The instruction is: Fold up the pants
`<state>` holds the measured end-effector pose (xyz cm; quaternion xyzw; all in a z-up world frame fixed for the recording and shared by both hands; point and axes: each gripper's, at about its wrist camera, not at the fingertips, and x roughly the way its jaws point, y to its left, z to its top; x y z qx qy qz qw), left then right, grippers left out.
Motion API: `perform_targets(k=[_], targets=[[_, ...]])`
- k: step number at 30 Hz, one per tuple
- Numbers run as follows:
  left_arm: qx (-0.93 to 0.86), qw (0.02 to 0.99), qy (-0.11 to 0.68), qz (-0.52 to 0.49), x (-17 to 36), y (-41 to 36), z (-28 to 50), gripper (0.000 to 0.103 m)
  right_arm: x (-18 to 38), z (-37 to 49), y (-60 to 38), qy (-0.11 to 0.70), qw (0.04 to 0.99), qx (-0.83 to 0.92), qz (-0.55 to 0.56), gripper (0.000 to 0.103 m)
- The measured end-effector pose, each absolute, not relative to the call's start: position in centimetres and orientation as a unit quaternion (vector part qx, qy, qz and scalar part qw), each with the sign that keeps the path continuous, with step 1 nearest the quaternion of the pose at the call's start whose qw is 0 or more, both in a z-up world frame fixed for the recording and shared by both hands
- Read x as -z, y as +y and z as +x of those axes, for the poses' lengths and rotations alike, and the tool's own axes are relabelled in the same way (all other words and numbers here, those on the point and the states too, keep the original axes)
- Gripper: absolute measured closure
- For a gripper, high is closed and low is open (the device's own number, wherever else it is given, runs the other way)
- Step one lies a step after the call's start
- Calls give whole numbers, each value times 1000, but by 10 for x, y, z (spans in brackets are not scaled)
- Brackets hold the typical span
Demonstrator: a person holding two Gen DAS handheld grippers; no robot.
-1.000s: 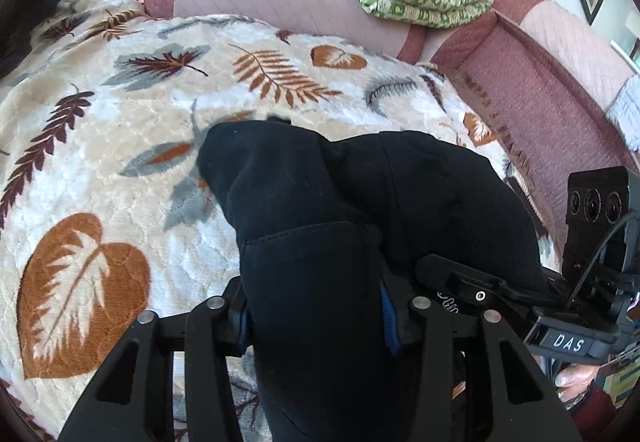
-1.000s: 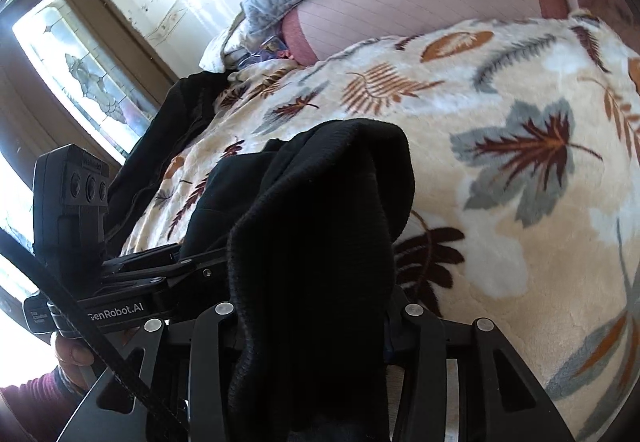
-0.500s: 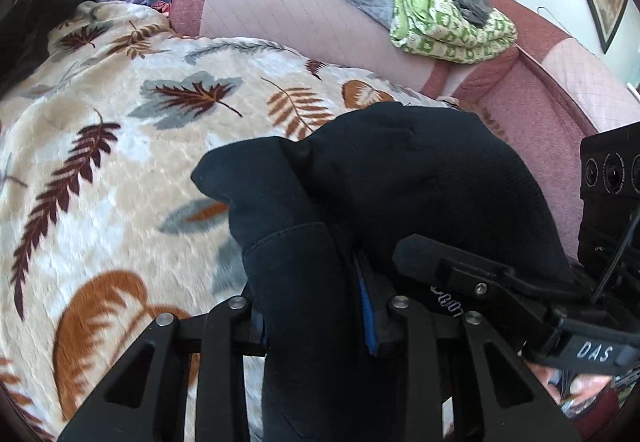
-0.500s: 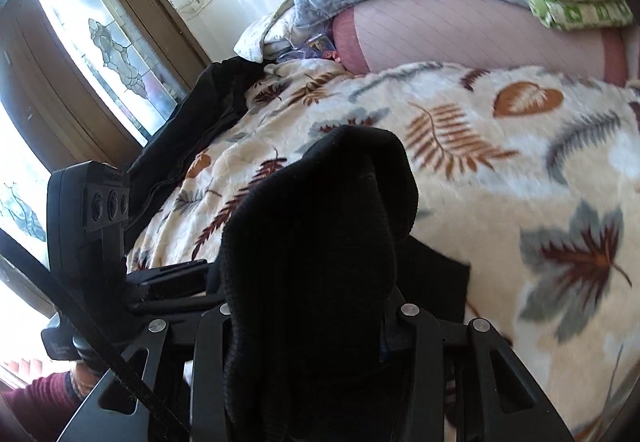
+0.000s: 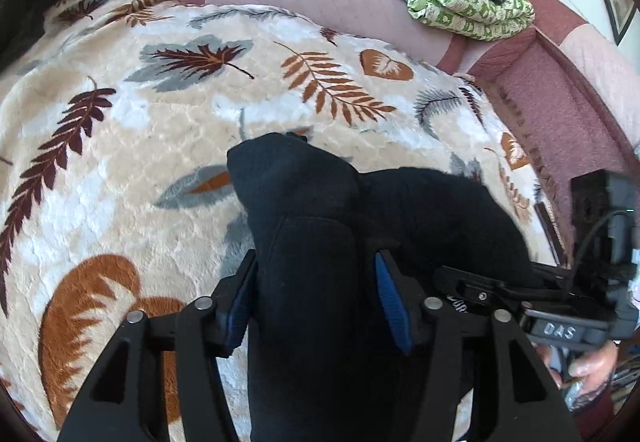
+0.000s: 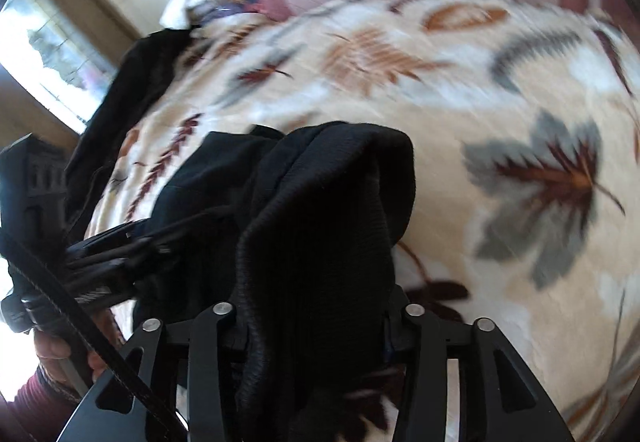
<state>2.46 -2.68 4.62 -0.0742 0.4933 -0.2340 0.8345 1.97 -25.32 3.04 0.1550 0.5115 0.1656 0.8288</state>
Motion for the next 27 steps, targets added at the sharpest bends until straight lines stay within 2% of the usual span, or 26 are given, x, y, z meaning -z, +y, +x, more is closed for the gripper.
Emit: perform_targets(k=[3, 4, 6, 13, 16, 18, 19, 20, 21, 23, 27], targets=[[242, 836, 486, -84, -52, -15, 17, 41, -25, 14, -264, 521, 822, -156, 166, 39], [243, 836, 484, -89, -53, -12, 17, 38, -25, 10, -268, 521, 824, -148, 166, 38], [243, 834, 483, -111, -53, 1, 17, 30, -22, 3, -276, 515, 829, -136, 172, 37], [289, 768, 549, -161, -11, -3, 43, 29, 7, 7, -295, 521, 780, -191, 289, 37], [312, 763, 546, -147, -8, -22, 44, 16, 13, 16, -287, 513, 769, -227, 306, 37], [301, 768, 548, -138, -8, -32, 45, 15, 20, 24, -277, 507, 761, -247, 320, 37], [293, 772, 549, -130, -9, -35, 45, 18, 21, 28, -272, 503, 763, -251, 319, 37], [284, 777, 550, -118, -11, -37, 45, 36, 20, 31, -267, 500, 766, -253, 315, 39], [266, 786, 549, -99, -14, -37, 44, 46, 19, 33, -263, 498, 770, -250, 312, 50], [281, 784, 542, -114, -19, -28, 43, 63, 17, 36, -261, 497, 766, -253, 320, 60], [292, 782, 531, -146, -29, -9, 46, 64, -3, 32, -255, 475, 786, -260, 299, 65]])
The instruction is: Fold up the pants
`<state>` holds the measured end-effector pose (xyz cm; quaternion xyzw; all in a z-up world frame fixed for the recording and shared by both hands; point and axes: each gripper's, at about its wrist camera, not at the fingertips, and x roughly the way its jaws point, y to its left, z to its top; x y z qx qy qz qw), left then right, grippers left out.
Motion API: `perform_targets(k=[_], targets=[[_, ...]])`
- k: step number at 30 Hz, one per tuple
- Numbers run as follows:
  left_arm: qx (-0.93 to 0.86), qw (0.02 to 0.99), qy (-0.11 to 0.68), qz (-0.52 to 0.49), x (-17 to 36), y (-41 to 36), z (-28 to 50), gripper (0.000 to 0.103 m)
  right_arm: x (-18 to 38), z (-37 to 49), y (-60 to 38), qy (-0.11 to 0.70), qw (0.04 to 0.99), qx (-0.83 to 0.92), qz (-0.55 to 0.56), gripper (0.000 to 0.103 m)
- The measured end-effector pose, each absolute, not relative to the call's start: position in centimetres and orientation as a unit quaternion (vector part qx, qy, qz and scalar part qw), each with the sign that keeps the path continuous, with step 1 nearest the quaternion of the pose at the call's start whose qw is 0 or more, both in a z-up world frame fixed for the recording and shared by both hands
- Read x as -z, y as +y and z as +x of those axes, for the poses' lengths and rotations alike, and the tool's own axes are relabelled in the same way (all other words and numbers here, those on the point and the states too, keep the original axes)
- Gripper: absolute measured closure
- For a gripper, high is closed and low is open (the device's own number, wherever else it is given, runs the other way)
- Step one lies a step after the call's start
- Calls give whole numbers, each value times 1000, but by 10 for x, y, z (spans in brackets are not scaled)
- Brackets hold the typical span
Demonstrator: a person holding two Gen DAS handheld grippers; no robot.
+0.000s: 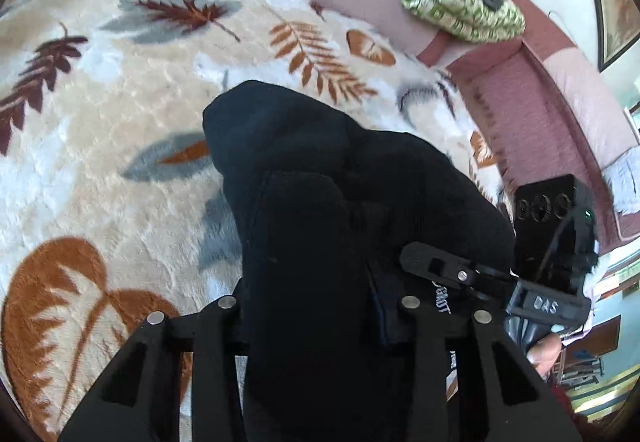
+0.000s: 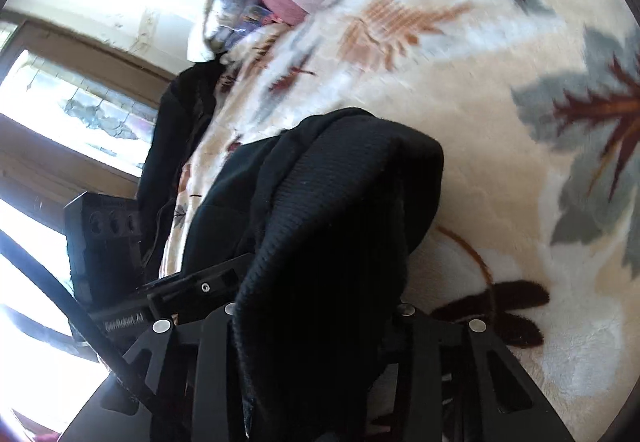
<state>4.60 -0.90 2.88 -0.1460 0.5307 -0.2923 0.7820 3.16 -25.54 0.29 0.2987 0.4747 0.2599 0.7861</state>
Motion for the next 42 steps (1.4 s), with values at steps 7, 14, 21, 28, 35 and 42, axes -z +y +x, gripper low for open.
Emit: perform_targets(k=[7, 14, 21, 28, 35, 42], targets=[[268, 804, 508, -154, -49, -14, 82, 64, -50, 54, -232, 439, 841, -246, 199, 65], [232, 806, 516, -173, -31, -18, 132, 64, -49, 105, -230, 431, 858, -223, 170, 65], [214, 798, 533, -181, -5, -17, 153, 58, -9, 139, -233, 461, 847, -198, 178, 61], [207, 798, 529, -199, -12, -11, 147, 45, 2, 145, -253, 467, 839, -182, 214, 41], [176, 840, 490, -154, -52, 3, 112, 32, -21, 123, -259, 439, 857, -170, 207, 36], [126, 887, 432, -99, -82, 24, 63, 26, -53, 92, -263, 399, 889, -133, 180, 36]])
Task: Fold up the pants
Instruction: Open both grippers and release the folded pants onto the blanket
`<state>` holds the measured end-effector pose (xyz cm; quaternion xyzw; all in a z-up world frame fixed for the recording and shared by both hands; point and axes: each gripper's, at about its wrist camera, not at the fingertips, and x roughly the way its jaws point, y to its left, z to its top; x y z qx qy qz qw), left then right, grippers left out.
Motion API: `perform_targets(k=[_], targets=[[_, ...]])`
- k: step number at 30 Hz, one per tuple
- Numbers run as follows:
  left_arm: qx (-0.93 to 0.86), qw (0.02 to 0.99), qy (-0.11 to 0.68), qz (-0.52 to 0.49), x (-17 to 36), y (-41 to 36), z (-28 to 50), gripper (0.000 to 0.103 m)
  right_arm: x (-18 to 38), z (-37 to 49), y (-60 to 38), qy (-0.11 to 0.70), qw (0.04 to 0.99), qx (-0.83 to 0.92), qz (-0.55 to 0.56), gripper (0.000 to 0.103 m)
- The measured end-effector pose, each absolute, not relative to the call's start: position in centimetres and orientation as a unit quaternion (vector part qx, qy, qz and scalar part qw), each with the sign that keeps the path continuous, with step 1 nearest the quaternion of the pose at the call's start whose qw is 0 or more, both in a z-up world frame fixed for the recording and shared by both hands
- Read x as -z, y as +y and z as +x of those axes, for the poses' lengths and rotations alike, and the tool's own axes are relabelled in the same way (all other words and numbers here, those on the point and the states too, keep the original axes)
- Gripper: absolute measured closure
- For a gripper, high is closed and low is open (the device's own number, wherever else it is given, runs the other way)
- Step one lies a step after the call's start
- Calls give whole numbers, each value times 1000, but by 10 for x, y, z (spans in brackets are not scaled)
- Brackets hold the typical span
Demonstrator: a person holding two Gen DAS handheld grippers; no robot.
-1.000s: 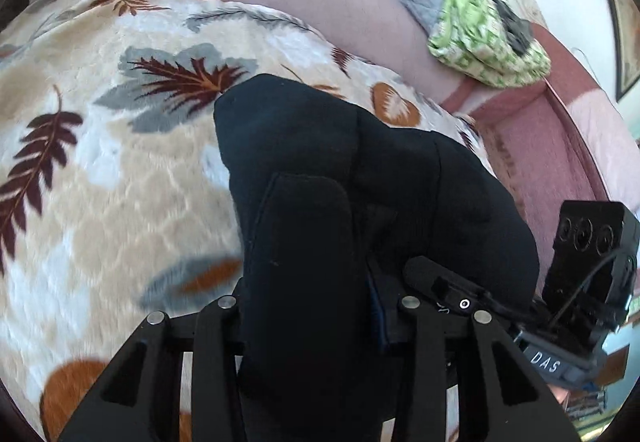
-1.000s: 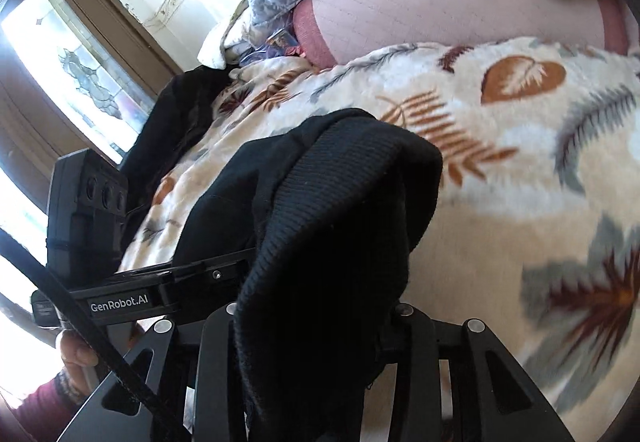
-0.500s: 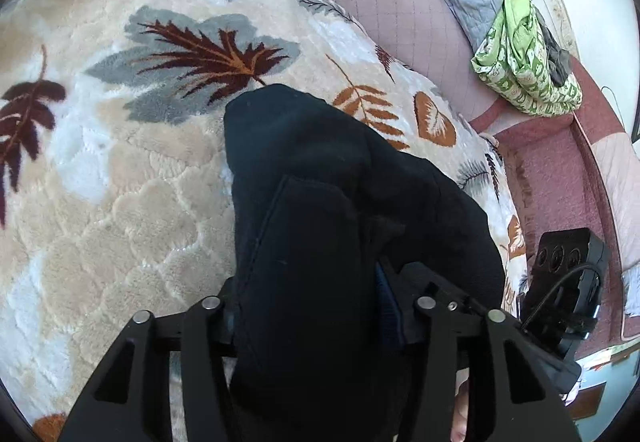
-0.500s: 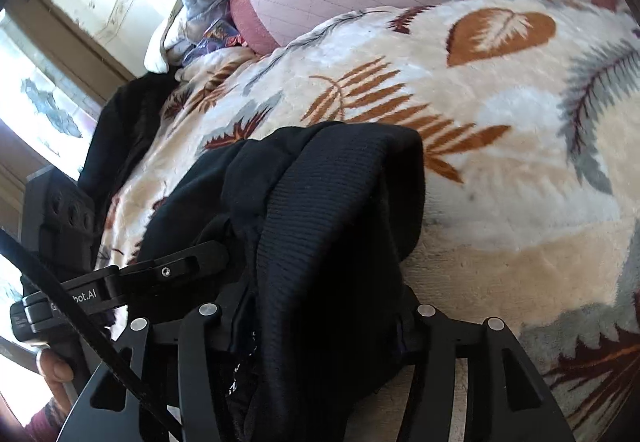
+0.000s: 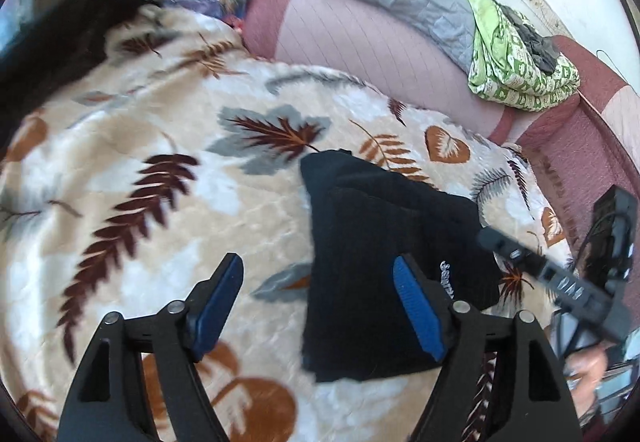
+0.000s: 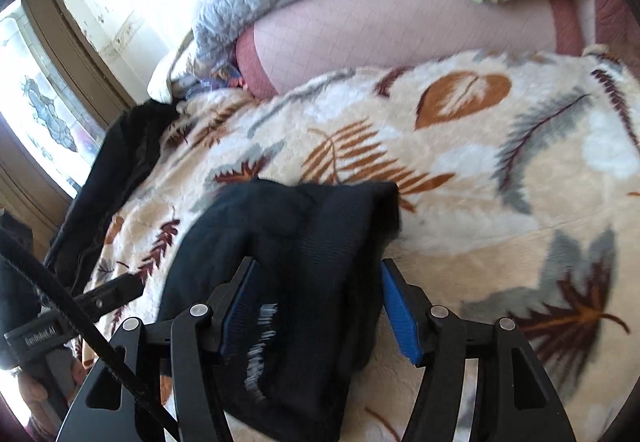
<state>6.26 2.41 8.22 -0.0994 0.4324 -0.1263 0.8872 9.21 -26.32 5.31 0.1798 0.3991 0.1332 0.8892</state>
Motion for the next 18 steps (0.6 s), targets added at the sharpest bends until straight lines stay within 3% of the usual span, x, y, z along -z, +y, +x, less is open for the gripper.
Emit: perform_targets(k=[9, 18], targets=[[55, 927, 368, -42, -93, 39, -3, 23, -87, 31, -263, 388, 887, -145, 203, 36], [15, 936, 352, 3, -69, 33, -49, 18, -58, -50, -235, 422, 885, -127, 153, 32]])
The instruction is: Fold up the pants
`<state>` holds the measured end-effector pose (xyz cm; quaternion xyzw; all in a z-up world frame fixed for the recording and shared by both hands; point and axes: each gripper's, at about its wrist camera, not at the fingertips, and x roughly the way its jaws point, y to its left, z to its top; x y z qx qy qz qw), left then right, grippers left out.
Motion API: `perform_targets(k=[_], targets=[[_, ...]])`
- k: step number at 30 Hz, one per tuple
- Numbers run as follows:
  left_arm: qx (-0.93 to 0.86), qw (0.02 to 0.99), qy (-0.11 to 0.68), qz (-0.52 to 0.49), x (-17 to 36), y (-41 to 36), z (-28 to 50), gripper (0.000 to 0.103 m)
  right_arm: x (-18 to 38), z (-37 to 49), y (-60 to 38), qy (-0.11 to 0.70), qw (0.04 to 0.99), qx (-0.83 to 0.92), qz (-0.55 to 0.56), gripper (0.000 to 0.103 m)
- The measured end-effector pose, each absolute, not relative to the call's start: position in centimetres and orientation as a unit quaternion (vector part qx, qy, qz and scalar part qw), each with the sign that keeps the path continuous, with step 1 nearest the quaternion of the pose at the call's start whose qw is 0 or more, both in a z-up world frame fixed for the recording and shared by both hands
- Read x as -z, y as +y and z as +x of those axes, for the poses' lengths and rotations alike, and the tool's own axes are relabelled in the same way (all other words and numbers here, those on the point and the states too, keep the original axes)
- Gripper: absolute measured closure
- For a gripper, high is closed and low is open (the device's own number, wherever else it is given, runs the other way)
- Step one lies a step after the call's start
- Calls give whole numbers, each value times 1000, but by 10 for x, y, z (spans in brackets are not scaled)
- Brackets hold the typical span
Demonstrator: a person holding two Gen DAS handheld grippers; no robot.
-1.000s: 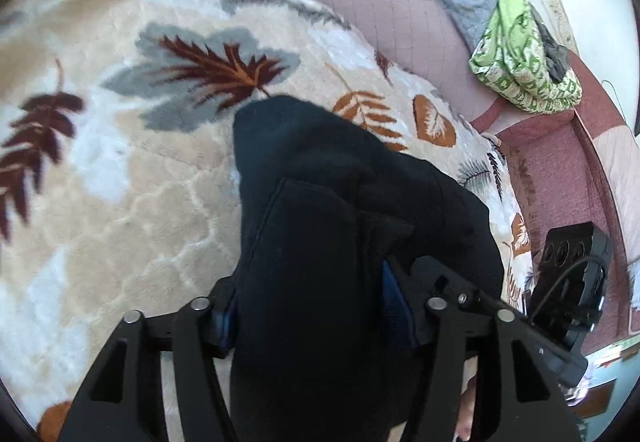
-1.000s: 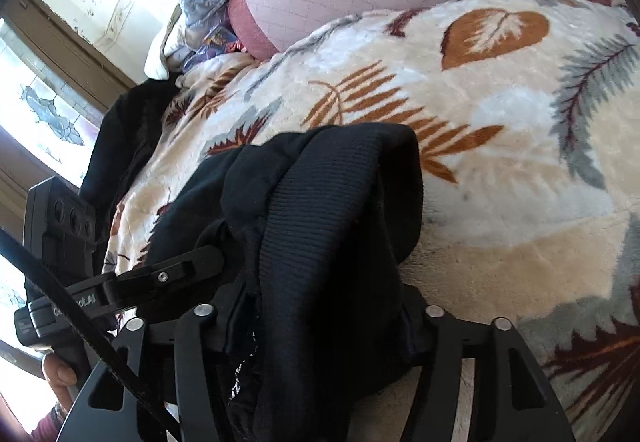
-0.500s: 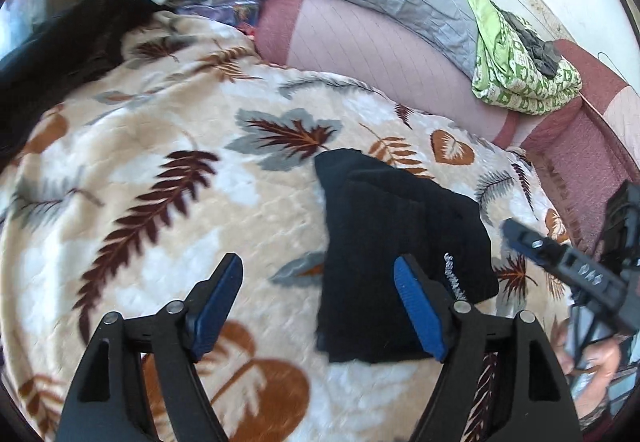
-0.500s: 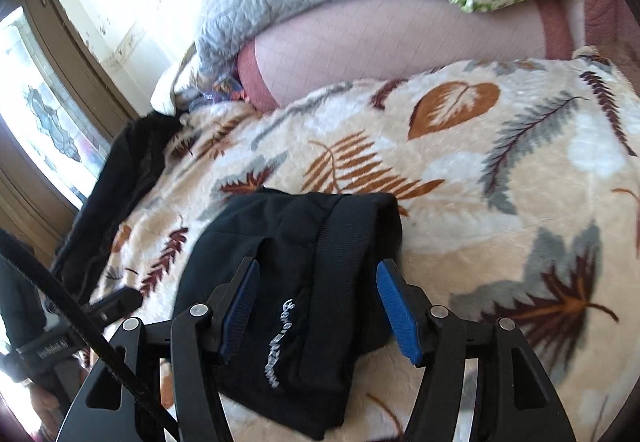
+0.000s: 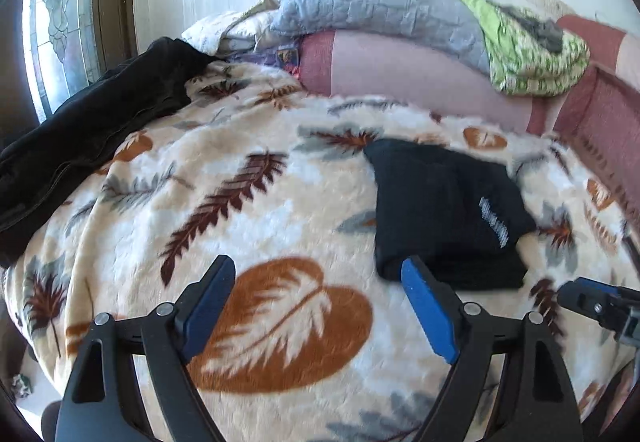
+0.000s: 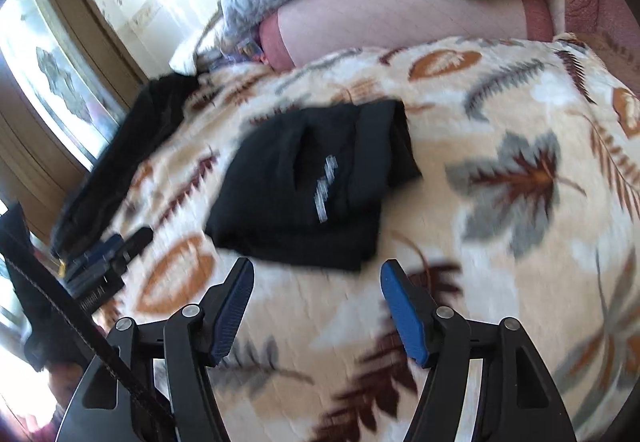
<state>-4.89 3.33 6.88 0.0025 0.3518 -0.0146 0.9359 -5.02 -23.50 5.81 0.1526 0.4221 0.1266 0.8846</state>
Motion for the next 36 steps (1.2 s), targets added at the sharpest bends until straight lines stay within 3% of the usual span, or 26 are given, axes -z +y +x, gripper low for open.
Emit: perform_targets(k=[7, 16, 24, 29, 30, 31, 32, 36], targets=[[-16, 930, 367, 6, -47, 45, -54, 18, -27, -79, -226, 430, 895, -75, 91, 32], [-25, 930, 365, 8, -32, 53, -54, 18, -30, -86, -208, 376, 926, -30, 11, 32], [-15, 931, 365, 0, -29, 49, -62, 18, -17, -92, -200, 382, 924, -13, 13, 32], [-27, 952, 306, 7, -59, 38, -74, 18, -20, -98, -204, 365, 931, 10, 10, 32], [-40, 962, 271, 18, -72, 33, -83, 15, -21, -98, -206, 363, 932, 16, 13, 32], [-48, 967, 249, 24, -80, 31, -88, 3, -23, -98, -210, 361, 932, 22, 18, 32], [-55, 974, 220, 30, -90, 28, -96, 0, -24, -99, -213, 359, 932, 27, 26, 32], [-33, 987, 153, 21, -127, 21, -112, 0, -32, -94, -227, 358, 932, 29, 55, 32]])
